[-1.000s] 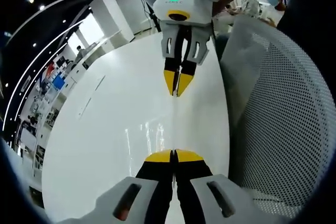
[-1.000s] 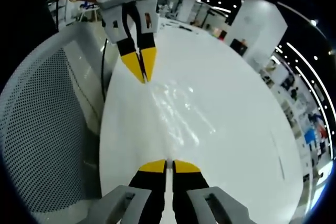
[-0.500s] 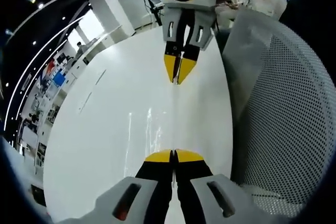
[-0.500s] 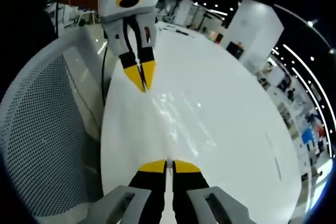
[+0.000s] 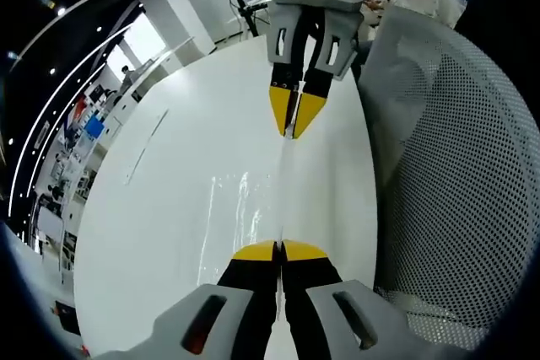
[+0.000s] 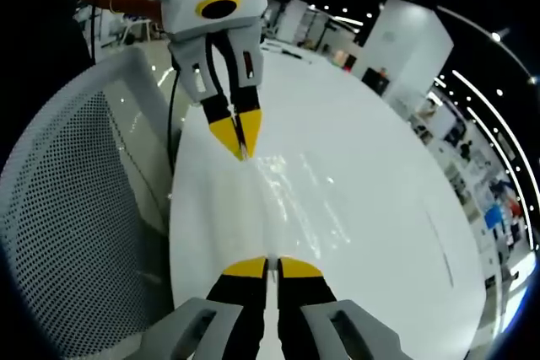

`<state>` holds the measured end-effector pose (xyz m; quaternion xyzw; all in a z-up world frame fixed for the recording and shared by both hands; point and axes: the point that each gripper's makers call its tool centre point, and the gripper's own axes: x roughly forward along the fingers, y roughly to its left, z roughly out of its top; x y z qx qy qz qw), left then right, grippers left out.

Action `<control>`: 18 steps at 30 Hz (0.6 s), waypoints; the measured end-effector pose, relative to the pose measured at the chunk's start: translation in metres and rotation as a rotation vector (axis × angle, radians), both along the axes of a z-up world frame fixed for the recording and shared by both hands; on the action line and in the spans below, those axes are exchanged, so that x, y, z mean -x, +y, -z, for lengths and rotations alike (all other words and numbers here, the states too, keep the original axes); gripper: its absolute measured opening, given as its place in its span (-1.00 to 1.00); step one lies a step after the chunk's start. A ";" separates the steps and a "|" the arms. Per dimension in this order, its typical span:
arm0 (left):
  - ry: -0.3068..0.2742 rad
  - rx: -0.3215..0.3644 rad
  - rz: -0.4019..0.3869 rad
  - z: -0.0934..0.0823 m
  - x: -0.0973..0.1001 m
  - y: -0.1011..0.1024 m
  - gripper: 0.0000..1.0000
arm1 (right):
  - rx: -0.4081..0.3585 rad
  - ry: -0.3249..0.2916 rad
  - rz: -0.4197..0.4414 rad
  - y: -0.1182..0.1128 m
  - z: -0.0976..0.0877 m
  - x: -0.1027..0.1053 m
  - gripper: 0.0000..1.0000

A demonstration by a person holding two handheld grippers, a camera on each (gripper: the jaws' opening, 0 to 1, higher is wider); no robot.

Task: Open the resealable bag by pulling the two sides of the seal apart until the entire bag opening is separated and visibly accessible.

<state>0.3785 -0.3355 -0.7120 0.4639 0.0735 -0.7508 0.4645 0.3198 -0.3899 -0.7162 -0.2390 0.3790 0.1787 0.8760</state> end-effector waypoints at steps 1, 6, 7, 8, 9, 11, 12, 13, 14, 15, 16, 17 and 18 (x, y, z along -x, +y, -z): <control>-0.001 0.001 0.003 0.000 0.000 0.000 -1.00 | -0.001 0.002 0.008 0.000 0.000 0.001 -1.00; 0.015 0.017 0.003 -0.004 0.002 -0.001 -1.00 | -0.081 -0.002 0.090 0.001 -0.003 0.003 -0.94; 0.012 0.021 0.007 -0.005 0.003 -0.002 -1.00 | -0.100 -0.022 0.109 0.001 -0.007 0.000 -0.89; 0.010 0.022 0.008 -0.005 0.003 -0.002 -1.00 | -0.106 -0.026 0.113 0.002 -0.008 0.000 -0.83; 0.007 0.026 0.012 -0.006 0.004 -0.003 -1.00 | -0.110 -0.038 0.113 0.003 -0.012 -0.003 -0.79; 0.005 0.029 0.015 -0.007 0.005 -0.004 -1.00 | -0.117 -0.041 0.110 0.005 -0.015 -0.004 -0.78; 0.004 0.030 0.019 -0.007 0.006 -0.005 -1.00 | -0.116 -0.050 0.097 0.010 -0.018 -0.006 -0.78; 0.004 0.031 0.021 -0.007 0.006 -0.005 -1.00 | -0.110 -0.058 0.088 0.013 -0.020 -0.007 -0.79; 0.002 0.033 0.023 -0.007 0.006 -0.006 -1.00 | -0.106 -0.066 0.076 0.016 -0.022 -0.009 -0.79; 0.002 0.033 0.024 -0.008 0.006 -0.007 -1.00 | -0.105 -0.077 0.067 0.020 -0.024 -0.011 -0.79; 0.002 0.034 0.025 -0.008 0.006 -0.007 -1.00 | -0.104 -0.085 0.062 0.022 -0.026 -0.012 -0.80; 0.000 0.036 0.027 -0.008 0.006 -0.007 -1.00 | -0.104 -0.088 0.052 0.025 -0.027 -0.014 -0.81; -0.001 0.039 0.030 -0.009 0.006 -0.008 -1.00 | -0.108 -0.085 0.044 0.028 -0.027 -0.015 -0.83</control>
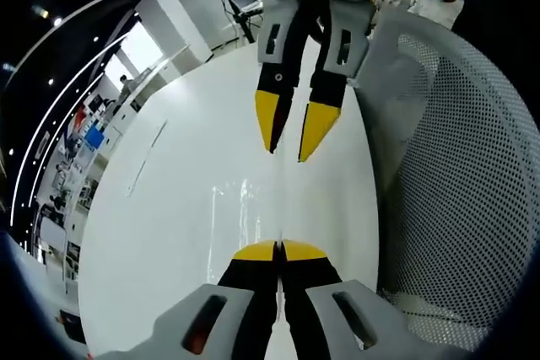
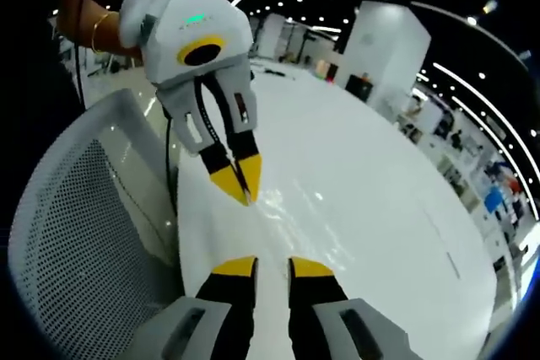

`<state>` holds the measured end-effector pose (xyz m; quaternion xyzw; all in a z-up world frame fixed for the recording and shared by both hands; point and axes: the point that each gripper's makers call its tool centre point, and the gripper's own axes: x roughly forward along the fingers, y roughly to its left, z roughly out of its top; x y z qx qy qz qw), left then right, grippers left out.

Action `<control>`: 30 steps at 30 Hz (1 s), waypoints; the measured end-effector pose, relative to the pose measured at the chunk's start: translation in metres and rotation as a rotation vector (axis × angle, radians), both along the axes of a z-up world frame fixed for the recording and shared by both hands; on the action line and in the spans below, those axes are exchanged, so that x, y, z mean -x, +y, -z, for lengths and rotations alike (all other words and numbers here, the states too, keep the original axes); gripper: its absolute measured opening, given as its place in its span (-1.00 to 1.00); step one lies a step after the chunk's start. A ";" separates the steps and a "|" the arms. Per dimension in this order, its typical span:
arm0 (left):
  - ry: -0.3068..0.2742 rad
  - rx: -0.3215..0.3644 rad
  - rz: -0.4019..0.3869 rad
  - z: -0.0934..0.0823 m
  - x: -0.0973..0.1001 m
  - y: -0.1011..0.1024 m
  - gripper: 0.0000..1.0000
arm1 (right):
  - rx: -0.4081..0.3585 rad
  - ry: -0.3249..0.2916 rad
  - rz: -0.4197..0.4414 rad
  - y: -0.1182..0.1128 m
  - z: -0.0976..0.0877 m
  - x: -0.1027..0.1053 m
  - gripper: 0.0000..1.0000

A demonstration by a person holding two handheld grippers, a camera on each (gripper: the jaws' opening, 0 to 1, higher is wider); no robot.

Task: Open the resealable bag by pulling the two sides of the seal apart until the entire bag opening is separated and visibly accessible.

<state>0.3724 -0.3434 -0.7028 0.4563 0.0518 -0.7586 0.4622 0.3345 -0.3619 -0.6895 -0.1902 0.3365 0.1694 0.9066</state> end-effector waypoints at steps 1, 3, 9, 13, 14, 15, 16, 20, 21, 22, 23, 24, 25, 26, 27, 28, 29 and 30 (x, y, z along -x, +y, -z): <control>0.001 0.001 0.003 0.000 0.001 0.000 -1.00 | -0.002 0.002 -0.005 0.002 0.000 -0.001 -0.84; 0.001 0.008 0.014 -0.002 0.002 0.000 -1.00 | 0.004 0.004 -0.009 0.002 0.002 -0.002 -0.84; -0.017 0.009 0.046 -0.002 0.004 0.001 -1.00 | -0.006 0.027 -0.004 0.002 0.007 -0.004 -0.93; 0.001 0.019 0.045 -0.005 0.006 -0.001 -1.00 | 0.007 0.047 -0.008 0.003 0.013 -0.003 -0.96; 0.002 0.020 0.043 -0.005 0.005 -0.001 -1.00 | 0.008 0.047 -0.014 0.004 0.014 -0.003 -0.98; 0.003 0.023 0.041 -0.006 0.005 -0.001 -1.00 | 0.016 0.043 -0.024 0.005 0.014 -0.003 -1.00; 0.006 0.024 0.040 -0.007 0.004 -0.002 -1.00 | 0.035 0.040 -0.034 0.006 0.014 -0.004 -1.00; 0.006 0.019 0.036 -0.005 0.003 -0.002 -1.00 | 0.068 0.037 -0.055 0.006 0.015 -0.004 -1.00; 0.001 0.008 0.044 -0.004 0.004 0.000 -1.00 | 0.068 0.041 -0.061 0.007 0.015 -0.004 -1.00; -0.010 0.002 0.048 -0.004 0.004 0.001 -1.00 | 0.069 0.041 -0.066 0.008 0.016 -0.004 -1.00; -0.020 0.005 0.041 -0.006 0.004 0.000 -1.00 | 0.072 0.040 -0.071 0.008 0.015 -0.004 -1.00; -0.021 0.007 0.037 -0.007 0.004 0.000 -1.00 | 0.075 0.039 -0.072 0.008 0.015 -0.004 -1.00; -0.011 0.004 0.032 -0.008 0.004 0.000 -1.00 | 0.078 0.039 -0.074 0.008 0.015 -0.004 -1.00; 0.002 0.002 0.025 -0.009 0.004 0.000 -1.00 | 0.079 0.039 -0.074 0.008 0.015 -0.004 -1.00; 0.011 0.007 0.014 -0.010 0.004 -0.001 -1.00 | 0.082 0.035 -0.072 0.006 0.015 -0.004 -1.00; 0.016 0.013 0.007 -0.012 0.003 -0.001 -1.00 | 0.084 0.034 -0.072 0.006 0.014 -0.004 -1.00; 0.022 0.015 0.000 -0.014 0.002 -0.001 -0.97 | 0.085 0.034 -0.072 0.006 0.014 -0.004 -1.00; 0.027 0.017 -0.007 -0.016 0.002 -0.001 -0.93 | 0.093 0.032 -0.071 0.004 0.013 -0.004 -1.00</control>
